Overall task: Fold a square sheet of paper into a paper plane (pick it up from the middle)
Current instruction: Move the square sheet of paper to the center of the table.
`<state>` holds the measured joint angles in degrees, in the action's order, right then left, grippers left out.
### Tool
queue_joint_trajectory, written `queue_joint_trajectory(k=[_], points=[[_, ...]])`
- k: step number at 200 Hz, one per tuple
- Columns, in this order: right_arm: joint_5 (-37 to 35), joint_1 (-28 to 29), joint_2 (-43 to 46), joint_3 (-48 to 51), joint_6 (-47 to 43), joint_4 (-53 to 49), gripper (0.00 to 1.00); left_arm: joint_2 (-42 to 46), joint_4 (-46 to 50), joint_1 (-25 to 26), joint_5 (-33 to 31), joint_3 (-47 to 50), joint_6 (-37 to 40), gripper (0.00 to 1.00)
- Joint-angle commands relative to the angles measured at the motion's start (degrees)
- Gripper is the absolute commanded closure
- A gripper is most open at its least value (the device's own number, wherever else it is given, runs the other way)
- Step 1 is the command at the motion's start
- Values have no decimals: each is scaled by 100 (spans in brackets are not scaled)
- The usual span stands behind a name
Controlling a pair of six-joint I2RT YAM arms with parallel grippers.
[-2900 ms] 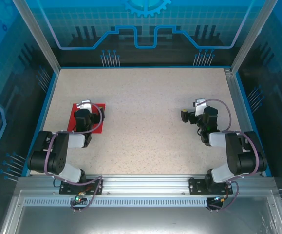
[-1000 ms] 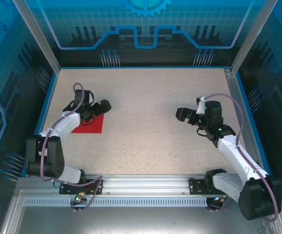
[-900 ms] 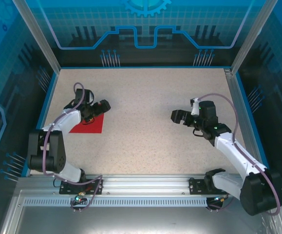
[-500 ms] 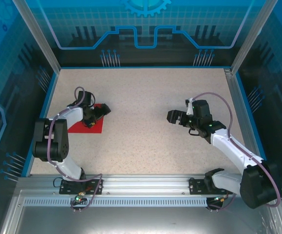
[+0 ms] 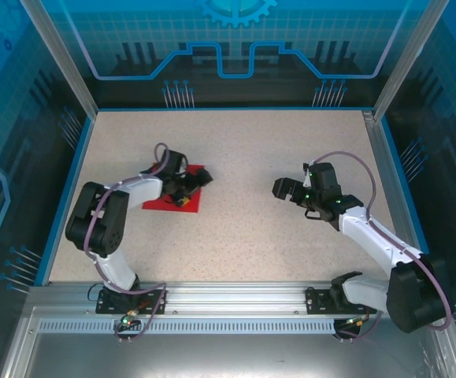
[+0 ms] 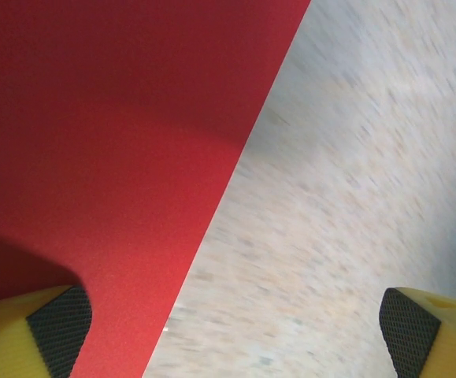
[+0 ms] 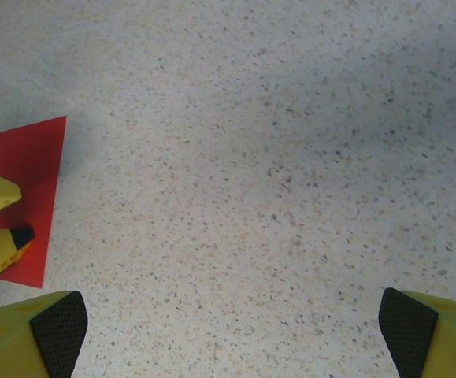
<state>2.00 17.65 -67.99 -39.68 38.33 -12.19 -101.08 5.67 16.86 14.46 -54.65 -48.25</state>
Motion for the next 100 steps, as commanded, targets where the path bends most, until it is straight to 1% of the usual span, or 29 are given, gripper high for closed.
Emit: queue_joint_trajectory(k=[1,13,25,38,51,71,86,100], points=[[-253,48,-107,-34,275,-410,1,-411,-131,704,389,-136,-796,1],[-249,47,-147,-82,297,-524,1,-425,-272,965,400,-302,-908,1],[-201,45,-184,-152,298,-623,1,-293,-275,1097,317,-430,-851,1],[-60,52,-210,-191,293,-629,2,11,32,1090,-16,-477,-657,1],[165,62,-207,-186,375,-474,5,535,403,1011,-453,-404,-381,1],[482,212,-287,-82,560,155,11,1440,725,676,-944,-66,-101,1],[538,429,-511,-111,736,558,15,2124,760,263,-1066,373,57,1],[543,716,-875,-355,845,743,18,2701,752,-106,-1161,743,295,1]])
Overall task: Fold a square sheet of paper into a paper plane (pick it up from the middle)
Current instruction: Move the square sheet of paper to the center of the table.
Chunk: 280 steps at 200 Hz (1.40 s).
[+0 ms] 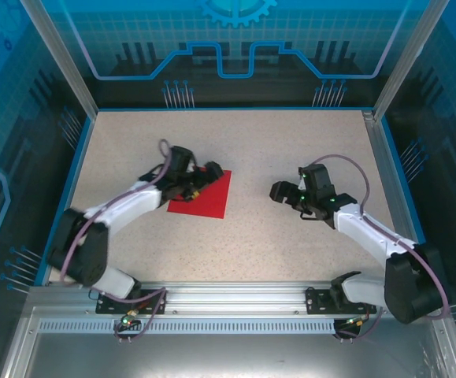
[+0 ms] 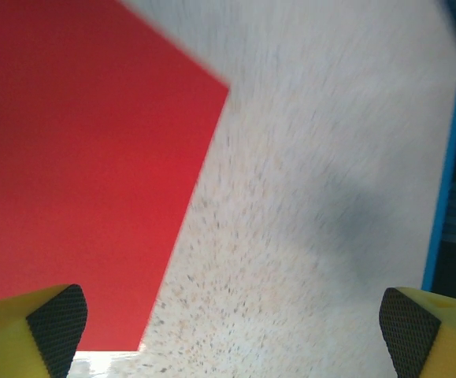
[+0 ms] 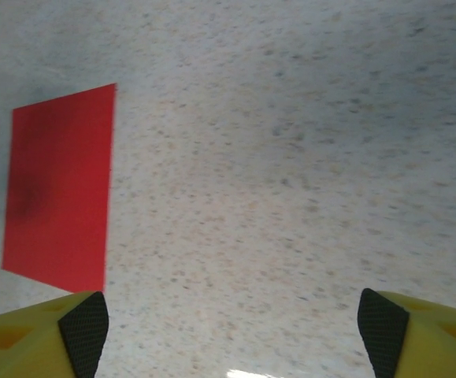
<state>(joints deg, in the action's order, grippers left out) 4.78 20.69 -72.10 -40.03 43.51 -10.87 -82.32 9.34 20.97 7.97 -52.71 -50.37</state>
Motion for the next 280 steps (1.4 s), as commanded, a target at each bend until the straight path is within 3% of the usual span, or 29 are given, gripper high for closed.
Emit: queue_joint_trajectory(k=[1,41,106,207,280], points=[[263,424,-503,-342,331,612,18,864,385,-542,-514,585,526,1],[-29,1503,-1990,-1676,439,536,26,1507,619,-1157,-444,1075,996,1],[95,2413,-3861,-3516,608,12,33,2169,720,-1315,-471,1519,1005,1],[280,2496,-4883,-4381,556,-497,36,2828,736,-1368,-895,1845,1440,1],[-154,2335,-4972,-4201,-226,-1539,38,2906,789,-1368,-903,1861,1507,1]])
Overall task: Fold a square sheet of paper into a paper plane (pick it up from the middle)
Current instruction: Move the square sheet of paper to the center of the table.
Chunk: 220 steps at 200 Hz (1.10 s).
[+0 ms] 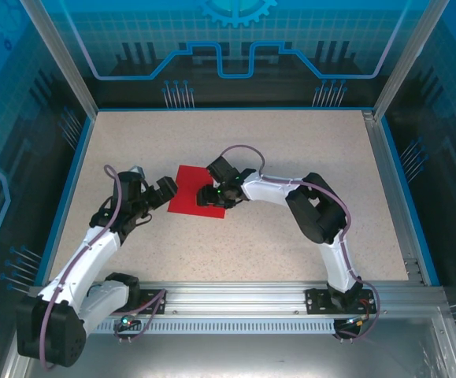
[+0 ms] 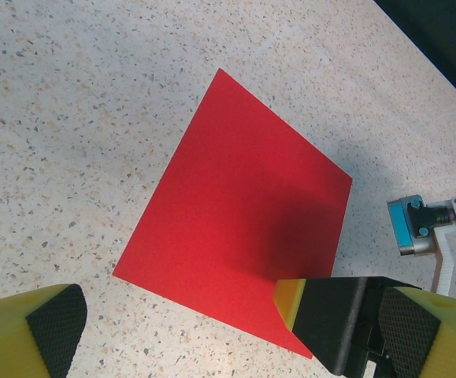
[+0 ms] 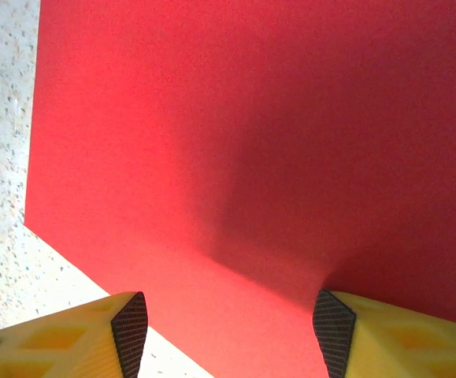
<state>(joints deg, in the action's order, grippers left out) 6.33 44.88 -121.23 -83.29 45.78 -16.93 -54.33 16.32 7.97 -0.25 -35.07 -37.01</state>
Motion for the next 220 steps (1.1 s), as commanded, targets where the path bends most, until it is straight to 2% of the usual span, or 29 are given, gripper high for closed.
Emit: queue_joint_trajectory(k=[1,33,52,74,100,121,148,182,220], points=[[-321,-89,-54,131,-472,-952,38,106,96,-67,-81,97,175,1],[-570,-348,320,801,-1098,-1273,38,181,97,-67,43,87,389,1],[-521,-535,832,1496,-1425,-1173,38,173,35,-67,307,88,677,1],[-381,-698,1455,2065,-1913,-1049,37,194,-144,-67,495,193,665,1],[-365,-806,1825,2059,-2183,-1206,36,165,-525,-67,765,316,558,1],[-352,-665,2004,1755,-2124,-1189,34,172,-635,-74,820,334,522,1],[-909,-376,1698,1181,-1565,-1225,32,150,-753,-68,833,369,358,1],[-1468,-228,809,505,-1019,-1582,33,49,-655,-67,994,292,20,1],[-1238,-239,417,704,-734,-1140,34,-317,-604,-82,1323,186,-95,1]])
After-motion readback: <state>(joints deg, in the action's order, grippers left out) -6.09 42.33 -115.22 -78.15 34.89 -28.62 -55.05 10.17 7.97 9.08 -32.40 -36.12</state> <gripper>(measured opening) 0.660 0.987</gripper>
